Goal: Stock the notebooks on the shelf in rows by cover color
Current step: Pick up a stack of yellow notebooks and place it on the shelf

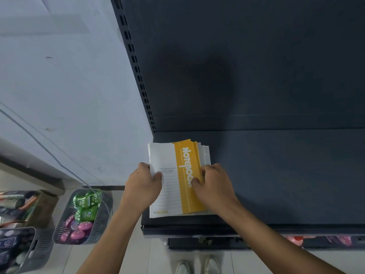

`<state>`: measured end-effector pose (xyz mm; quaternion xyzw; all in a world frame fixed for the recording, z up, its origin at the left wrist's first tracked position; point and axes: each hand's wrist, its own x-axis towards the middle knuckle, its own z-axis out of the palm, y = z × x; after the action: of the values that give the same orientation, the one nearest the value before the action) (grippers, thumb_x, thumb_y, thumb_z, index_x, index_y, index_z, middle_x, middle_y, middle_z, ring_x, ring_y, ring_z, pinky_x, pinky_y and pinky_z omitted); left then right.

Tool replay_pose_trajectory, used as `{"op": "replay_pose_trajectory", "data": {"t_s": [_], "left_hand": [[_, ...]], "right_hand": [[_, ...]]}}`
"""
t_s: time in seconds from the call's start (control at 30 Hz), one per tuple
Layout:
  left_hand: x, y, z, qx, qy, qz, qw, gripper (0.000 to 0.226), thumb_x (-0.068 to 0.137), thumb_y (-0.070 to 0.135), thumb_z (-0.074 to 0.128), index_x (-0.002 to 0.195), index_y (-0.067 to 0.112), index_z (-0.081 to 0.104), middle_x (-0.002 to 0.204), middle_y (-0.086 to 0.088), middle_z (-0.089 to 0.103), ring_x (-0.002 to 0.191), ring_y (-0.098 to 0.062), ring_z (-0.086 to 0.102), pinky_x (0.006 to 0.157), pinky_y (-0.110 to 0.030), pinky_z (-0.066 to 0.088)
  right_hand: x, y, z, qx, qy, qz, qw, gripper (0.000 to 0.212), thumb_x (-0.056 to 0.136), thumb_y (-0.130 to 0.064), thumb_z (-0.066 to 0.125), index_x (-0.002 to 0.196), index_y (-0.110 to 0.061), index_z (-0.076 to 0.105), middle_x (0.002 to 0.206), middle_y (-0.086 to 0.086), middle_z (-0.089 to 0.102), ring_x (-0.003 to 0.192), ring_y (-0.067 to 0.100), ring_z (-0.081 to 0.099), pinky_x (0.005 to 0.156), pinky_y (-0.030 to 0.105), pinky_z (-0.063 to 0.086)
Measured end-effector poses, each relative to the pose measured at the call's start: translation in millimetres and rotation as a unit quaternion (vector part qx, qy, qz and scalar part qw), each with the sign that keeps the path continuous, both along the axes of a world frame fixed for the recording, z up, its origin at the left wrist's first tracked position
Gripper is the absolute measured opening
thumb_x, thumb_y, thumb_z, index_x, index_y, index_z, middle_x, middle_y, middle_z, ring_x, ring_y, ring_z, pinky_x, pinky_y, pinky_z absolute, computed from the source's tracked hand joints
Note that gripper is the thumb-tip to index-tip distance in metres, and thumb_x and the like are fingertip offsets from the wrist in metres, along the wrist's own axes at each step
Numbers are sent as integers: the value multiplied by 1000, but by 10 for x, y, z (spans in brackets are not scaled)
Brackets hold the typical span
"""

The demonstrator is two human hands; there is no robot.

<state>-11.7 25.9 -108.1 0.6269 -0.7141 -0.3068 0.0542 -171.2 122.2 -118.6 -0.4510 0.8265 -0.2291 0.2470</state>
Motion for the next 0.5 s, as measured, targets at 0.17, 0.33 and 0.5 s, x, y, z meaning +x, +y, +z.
{"op": "replay_pose_trajectory", "data": {"t_s": [0.17,0.33,0.5], "left_hand": [[-14,-3,65,-3,22,8,1000,16,103,22,47,108,11,37,92,-3,52,70,-12,50,51,-23,34],[17,-8,93,-4,59,19,998,13,100,12,44,110,5,41,85,-5,57,68,-17,56,47,-26,37],[33,24,149,-3,127,16,992,14,101,9,42,115,9,38,85,-6,60,65,-18,58,46,-27,41]], "right_hand": [[34,-33,30,2,-71,-9,997,27,96,-35,59,115,-17,57,117,-4,45,102,15,55,80,31,50],[63,-43,-17,12,-68,8,998,22,95,-35,58,107,-16,61,117,1,49,107,21,55,89,39,54],[28,-63,-32,33,-83,7,996,24,94,-33,59,109,-14,60,120,3,48,116,22,50,94,34,48]]}}
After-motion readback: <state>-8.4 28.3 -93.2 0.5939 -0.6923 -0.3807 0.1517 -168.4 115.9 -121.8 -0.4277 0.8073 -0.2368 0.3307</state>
